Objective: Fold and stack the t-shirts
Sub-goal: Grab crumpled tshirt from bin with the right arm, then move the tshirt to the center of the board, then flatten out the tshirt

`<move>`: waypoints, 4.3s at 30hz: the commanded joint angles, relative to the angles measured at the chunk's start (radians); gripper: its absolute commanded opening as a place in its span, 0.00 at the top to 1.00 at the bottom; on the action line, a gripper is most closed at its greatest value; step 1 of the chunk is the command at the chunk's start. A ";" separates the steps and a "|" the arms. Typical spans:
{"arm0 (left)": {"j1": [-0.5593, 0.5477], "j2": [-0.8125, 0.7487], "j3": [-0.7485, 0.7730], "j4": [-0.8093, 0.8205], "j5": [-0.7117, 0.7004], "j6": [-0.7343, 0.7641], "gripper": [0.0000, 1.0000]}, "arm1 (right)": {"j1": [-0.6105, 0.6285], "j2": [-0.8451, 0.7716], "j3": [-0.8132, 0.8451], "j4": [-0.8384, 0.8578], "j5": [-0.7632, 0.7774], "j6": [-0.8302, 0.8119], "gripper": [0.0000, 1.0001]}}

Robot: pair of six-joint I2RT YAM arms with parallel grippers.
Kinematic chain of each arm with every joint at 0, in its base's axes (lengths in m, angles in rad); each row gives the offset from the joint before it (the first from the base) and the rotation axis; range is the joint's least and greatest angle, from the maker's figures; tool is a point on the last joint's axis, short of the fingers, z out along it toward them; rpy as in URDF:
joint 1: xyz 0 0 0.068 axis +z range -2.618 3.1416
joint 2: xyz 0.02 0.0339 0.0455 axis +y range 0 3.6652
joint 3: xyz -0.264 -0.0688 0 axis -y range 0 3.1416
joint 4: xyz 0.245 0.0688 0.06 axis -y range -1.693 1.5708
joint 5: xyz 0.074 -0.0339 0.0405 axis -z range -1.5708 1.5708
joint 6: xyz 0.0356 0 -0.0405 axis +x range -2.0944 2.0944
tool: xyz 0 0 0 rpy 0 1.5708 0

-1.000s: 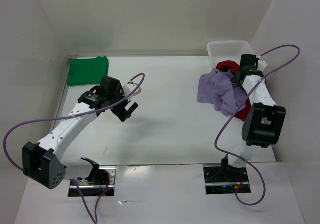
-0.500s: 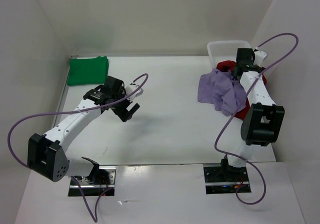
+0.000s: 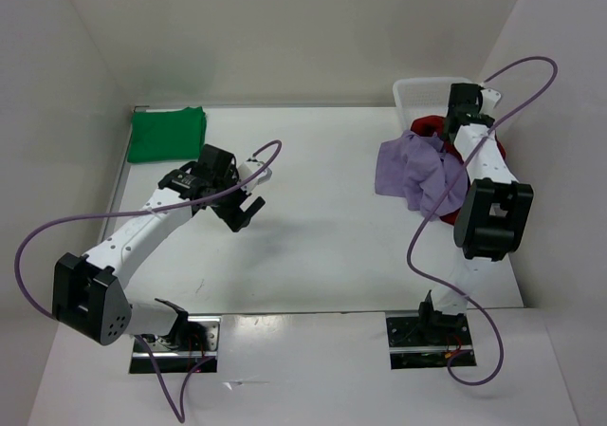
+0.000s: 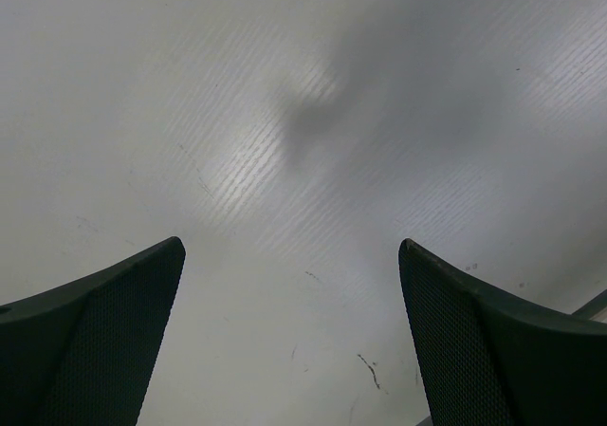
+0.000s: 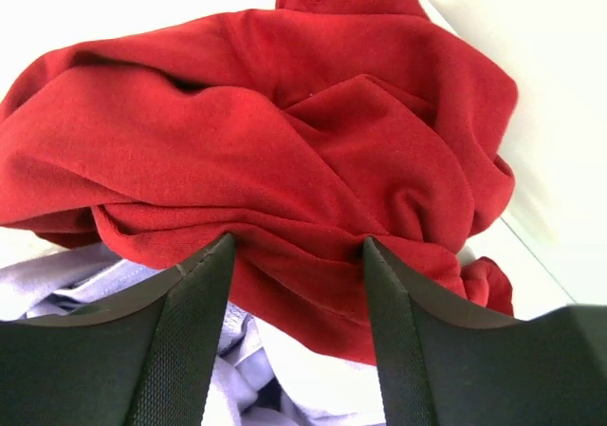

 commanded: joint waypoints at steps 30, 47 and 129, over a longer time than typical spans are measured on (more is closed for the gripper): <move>-0.001 -0.022 0.065 -0.026 0.000 0.029 0.00 | 0.213 -0.513 0.404 0.289 0.495 -0.263 1.00; 0.219 -0.053 0.197 0.049 -0.087 -0.106 0.00 | 0.406 -0.447 0.411 -0.071 -0.659 0.021 1.00; 0.135 0.019 0.190 -0.080 0.143 0.084 0.00 | 0.654 -0.221 -0.033 -0.160 -0.613 -0.031 0.21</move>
